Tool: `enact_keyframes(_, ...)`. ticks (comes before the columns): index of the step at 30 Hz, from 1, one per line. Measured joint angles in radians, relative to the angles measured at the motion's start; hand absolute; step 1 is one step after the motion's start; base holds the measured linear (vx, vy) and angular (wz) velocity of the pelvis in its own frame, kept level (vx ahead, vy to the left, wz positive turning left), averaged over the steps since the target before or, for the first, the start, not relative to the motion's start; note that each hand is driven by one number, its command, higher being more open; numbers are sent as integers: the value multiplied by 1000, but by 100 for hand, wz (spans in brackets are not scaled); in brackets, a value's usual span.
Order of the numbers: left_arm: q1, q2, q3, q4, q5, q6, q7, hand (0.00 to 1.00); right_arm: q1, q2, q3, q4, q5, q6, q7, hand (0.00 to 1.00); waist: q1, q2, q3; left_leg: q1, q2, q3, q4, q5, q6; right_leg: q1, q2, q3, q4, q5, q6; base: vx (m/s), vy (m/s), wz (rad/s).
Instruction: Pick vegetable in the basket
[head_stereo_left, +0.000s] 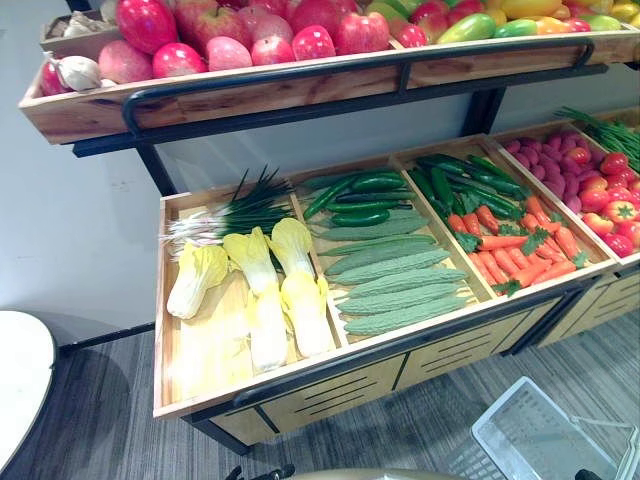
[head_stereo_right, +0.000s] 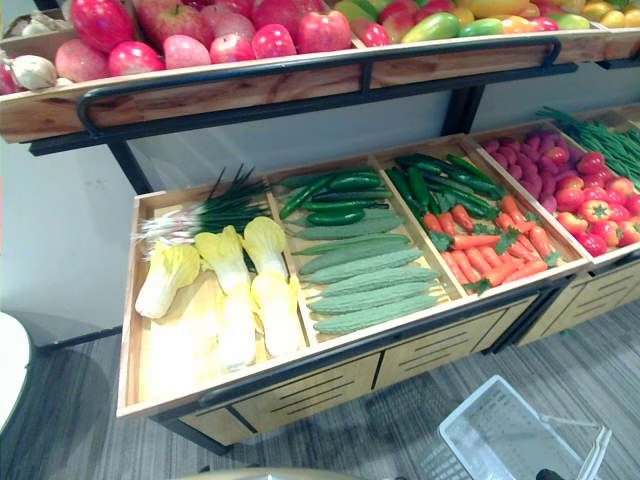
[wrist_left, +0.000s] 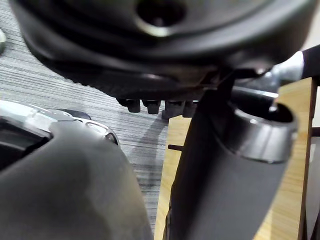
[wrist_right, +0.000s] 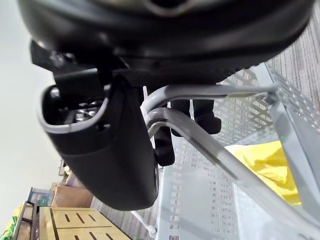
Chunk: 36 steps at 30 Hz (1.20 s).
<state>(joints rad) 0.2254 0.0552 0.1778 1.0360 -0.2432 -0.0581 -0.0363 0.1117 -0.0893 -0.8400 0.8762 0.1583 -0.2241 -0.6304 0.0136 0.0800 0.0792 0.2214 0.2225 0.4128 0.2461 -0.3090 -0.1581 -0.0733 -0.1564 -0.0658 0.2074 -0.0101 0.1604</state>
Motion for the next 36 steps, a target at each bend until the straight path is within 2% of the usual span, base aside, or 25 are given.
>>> enact_keyframes(4, -30, 23, -50, 8, -1, 7, 1, 100, 9, 7, 60, -97, 0, 1, -2, 0, -24, -3, 48, -57, 45, 48, 194, -112, 13, -42, 17, 53, 38, 22, 2, -80, 76, -51)
enact_keyframes(6, -50, 38, -51, 11, 1, 8, -3, 100, 16, 10, 84, -134, -1, 1, 4, 0, -25, -20, 63, -69, 53, 98, 243, -145, 34, -64, 23, 47, 6, 85, -16, -218, 202, -91)
enact_keyframes(7, -53, 38, -53, 11, 16, 8, -1, 100, 4, 12, 100, -162, -2, -1, 20, 0, -21, -15, 77, -64, 66, 162, 235, -143, 54, -66, 28, 24, -58, 150, -58, -179, 198, -124)
enact_keyframes(8, -63, 45, -55, 9, 21, 6, 4, 100, -5, 16, 112, -194, -1, -13, 33, 0, -20, -29, 109, -54, 65, 218, 230, -135, 66, -97, 3, -81, 70, 100, -82, -119, 155, -121)
enact_keyframes(9, -72, 49, -60, 9, 21, 7, 6, 100, -4, 16, 115, -206, -1, -18, 38, 0, -23, -28, 122, -51, 63, 238, 226, -132, 71, -118, -15, -124, 163, 60, -95, -63, 177, -106)
enact_keyframes(10, -86, 59, -81, 8, 19, 17, 13, 100, -4, 15, 117, -225, -1, -29, 45, 0, -26, -29, 143, -42, 64, 284, 210, -120, 80, -151, -47, -187, 340, -2, -123, -28, 187, -96)
enact_keyframes(11, -90, 64, -84, 5, 17, 25, 15, 100, -4, 15, 122, -232, -1, -39, 52, 0, -26, -32, 149, -43, 64, 324, 197, -109, 88, -162, -76, -224, 467, -33, -144, 2, 167, -97)
enact_keyframes(12, -89, 67, -84, 3, 16, 26, 15, 100, -4, 15, 127, -232, 0, -44, 55, 0, -26, -35, 147, -48, 64, 344, 196, -106, 93, -162, -90, -236, 515, -38, -154, 73, 104, -103)
enact_keyframes(13, -82, 82, -79, -5, 12, 28, 14, 100, -6, 13, 145, -224, -1, -55, 61, 0, -26, -53, 139, -63, 61, 373, 234, -103, 102, -169, -101, -253, 510, -36, -178, 119, 56, -100)
enact_keyframes(14, -88, 94, -69, -3, 12, 33, 13, 100, -27, 8, 173, -198, 0, -61, 66, 0, -31, -75, 148, -125, 73, 342, 325, -81, 195, -155, -80, -267, 426, -31, -232, 82, 40, -120)
enact_keyframes(15, -108, 120, -60, 17, 13, 39, 0, 100, -72, 7, 190, -143, -2, -74, 75, 0, -18, -105, 145, -244, 33, 257, 374, -80, 257, -89, -43, -198, 170, -20, -234, -63, 59, -118)
enact_keyframes(16, -128, 126, -53, 19, 18, 20, 0, 100, -155, 3, 163, -87, 0, -95, 61, 0, -10, -123, 158, -284, -78, 216, 100, -20, 243, -75, -107, -208, 289, -113, -174, -128, 74, -129)
enact_keyframes(17, -128, 126, -64, 21, 21, 5, 10, 100, -195, -21, 160, -28, -1, -103, 47, 0, -15, -139, 166, -272, -96, 251, 71, 81, 205, -27, -167, -227, 419, -167, -110, -100, 70, -107)
enact_keyframes(18, -130, 129, -74, 23, 22, 8, 23, 100, -206, -32, 179, 6, -3, -103, 57, 0, -13, -135, 165, -279, -87, 251, 95, 68, 222, 3, -180, -234, 419, -169, -99, -7, 34, -96)
enact_keyframes(20, -132, 136, -84, 26, 23, 6, 32, 100, -226, -31, 238, 42, -5, -95, 68, 0, -8, -112, 157, -304, -48, 292, 148, 50, 229, 48, -168, -262, 375, -121, -86, -4, -18, -74)
enact_keyframes(22, -122, 119, -84, 27, 39, 5, 37, 100, -214, -30, 253, 49, -12, -81, 64, 0, -5, -78, 136, -300, -16, 336, 147, 50, 228, 74, -116, -286, 232, -93, -56, -3, -61, -84)
enact_keyframes(23, -115, 106, -85, 24, 40, 3, 39, 100, -211, -31, 258, 49, -21, -82, 56, 0, -5, -62, 125, -285, -3, 376, 140, 52, 227, 103, -107, -307, 159, -94, -49, 17, -83, -91)
enact_keyframes(25, -107, 97, -85, 17, 40, 2, 49, 100, -200, -32, 306, 51, -22, -82, 52, 0, -6, -74, 127, -262, 17, 442, 162, 52, 227, 111, -117, -368, 115, -116, -30, 20, -144, -105)
enact_keyframes(27, -95, 102, -84, 5, 40, 1, 63, 100, -179, -33, 362, 51, -23, -82, 55, 0, -10, -79, 124, -251, 70, 487, 230, 51, 227, 136, -81, -397, 27, -123, -38, 66, -225, -111)
enact_keyframes(30, -94, 104, -85, 5, 45, 0, 76, 100, -141, -32, 376, 39, -22, -82, 55, 0, -24, -74, 123, -253, 146, 475, 342, 53, 226, 180, -34, -389, -47, -132, -54, 94, -205, -54)
enact_keyframes(31, -92, 110, -82, 7, 48, -3, 70, 100, -107, -25, 374, 14, -22, -82, 52, 0, -23, -74, 130, -292, 195, 447, 454, 46, 206, 204, -19, -380, -54, -147, -72, 93, -139, -4)
enact_keyframes(32, -96, 108, -85, 7, 43, -8, 72, 100, -92, -23, 352, -18, -19, -82, 32, 0, -37, -74, 133, -328, 143, 385, 357, 8, 148, 209, -40, -377, -23, -173, -66, 73, -90, 7)
enact_keyframes(33, -92, 100, -87, 7, 36, -10, 77, 100, -86, -28, 343, -36, -19, -82, 22, 0, -47, -64, 133, -327, 118, 363, 275, 53, 181, 205, -43, -375, 3, -187, -61, 38, 29, -1)
enact_keyframes(34, -86, 94, -92, 9, 12, -11, 83, 100, -58, -25, 353, -62, -22, -82, 17, 0, -46, -65, 136, -310, 111, 339, 258, 102, 177, 201, -55, -360, 59, -234, -41, 31, 5, -26)
enact_keyframes(36, -83, 97, -84, 7, -19, -16, 95, 100, -44, -16, 383, -95, -41, -83, 19, 0, -40, -78, 140, -308, 98, 265, 291, 110, 178, 194, -72, -323, 84, -276, -30, 25, -51, -55)
